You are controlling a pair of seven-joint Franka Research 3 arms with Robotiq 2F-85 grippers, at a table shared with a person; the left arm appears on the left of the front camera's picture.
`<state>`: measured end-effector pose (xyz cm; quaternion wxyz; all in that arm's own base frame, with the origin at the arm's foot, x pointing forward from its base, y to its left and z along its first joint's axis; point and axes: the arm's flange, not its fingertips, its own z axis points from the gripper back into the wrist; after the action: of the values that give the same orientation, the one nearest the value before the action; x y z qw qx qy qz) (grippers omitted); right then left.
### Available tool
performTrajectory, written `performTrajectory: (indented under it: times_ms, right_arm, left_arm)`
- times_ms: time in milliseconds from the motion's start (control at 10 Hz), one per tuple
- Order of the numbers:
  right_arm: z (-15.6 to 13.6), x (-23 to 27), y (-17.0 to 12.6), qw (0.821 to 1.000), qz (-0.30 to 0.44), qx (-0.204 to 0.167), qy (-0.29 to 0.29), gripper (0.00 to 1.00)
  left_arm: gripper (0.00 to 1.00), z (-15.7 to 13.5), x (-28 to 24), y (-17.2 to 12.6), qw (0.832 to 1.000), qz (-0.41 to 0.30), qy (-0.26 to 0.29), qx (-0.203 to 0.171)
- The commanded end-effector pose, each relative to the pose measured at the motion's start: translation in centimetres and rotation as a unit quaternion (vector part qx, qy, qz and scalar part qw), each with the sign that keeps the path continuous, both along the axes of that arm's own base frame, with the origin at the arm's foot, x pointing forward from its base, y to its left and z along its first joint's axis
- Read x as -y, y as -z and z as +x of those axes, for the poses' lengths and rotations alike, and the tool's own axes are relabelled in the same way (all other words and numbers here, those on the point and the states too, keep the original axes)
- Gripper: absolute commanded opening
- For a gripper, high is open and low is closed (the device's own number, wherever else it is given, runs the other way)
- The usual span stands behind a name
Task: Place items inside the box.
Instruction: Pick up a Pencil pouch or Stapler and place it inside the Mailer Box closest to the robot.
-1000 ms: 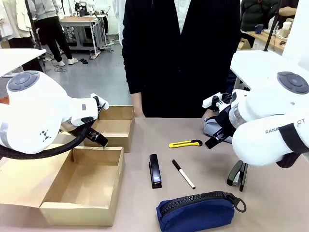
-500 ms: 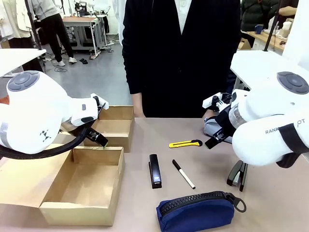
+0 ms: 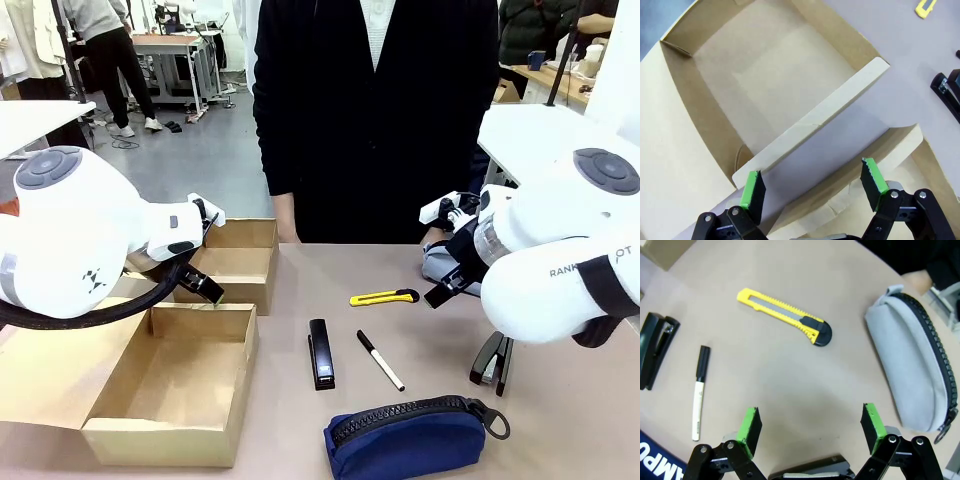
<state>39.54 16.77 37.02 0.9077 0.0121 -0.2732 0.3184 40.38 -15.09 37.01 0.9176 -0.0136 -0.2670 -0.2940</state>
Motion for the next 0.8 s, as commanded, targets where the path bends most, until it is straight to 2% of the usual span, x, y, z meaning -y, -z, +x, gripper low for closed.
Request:
performTrajectory:
  times_ms: [0, 400, 500, 600, 700]
  right_arm:
    - [0.0, 0.0, 0.0, 1.0, 0.0, 0.0, 0.0, 1.0]
    - [0.0, 0.0, 0.0, 1.0, 0.0, 0.0, 0.0, 1.0]
    - [-0.4, 0.4, -0.8, 1.0, 0.001, -0.01, 0.008, 1.0]
    - [-1.3, 1.0, -2.9, 0.999, 0.042, -0.017, 0.009, 1.0]
    - [-3.3, 2.3, -6.3, 0.992, 0.092, -0.049, 0.071, 1.0]
  left_arm:
    - [0.96, 0.0, 0.0, 0.0, 1.0, 0.0, 0.0, 0.0]
    - [0.96, 0.0, 0.0, 0.0, 1.0, 0.0, 0.0, 0.0]
    - [1.0, 0.0, 0.0, 0.0, 1.0, 0.0, 0.0, 0.0]
    - [0.96, -1.4, -1.0, -2.0, 0.999, -0.032, 0.022, 0.005]
    - [0.96, -3.4, -2.5, -4.7, 0.999, -0.049, 0.011, -0.019]
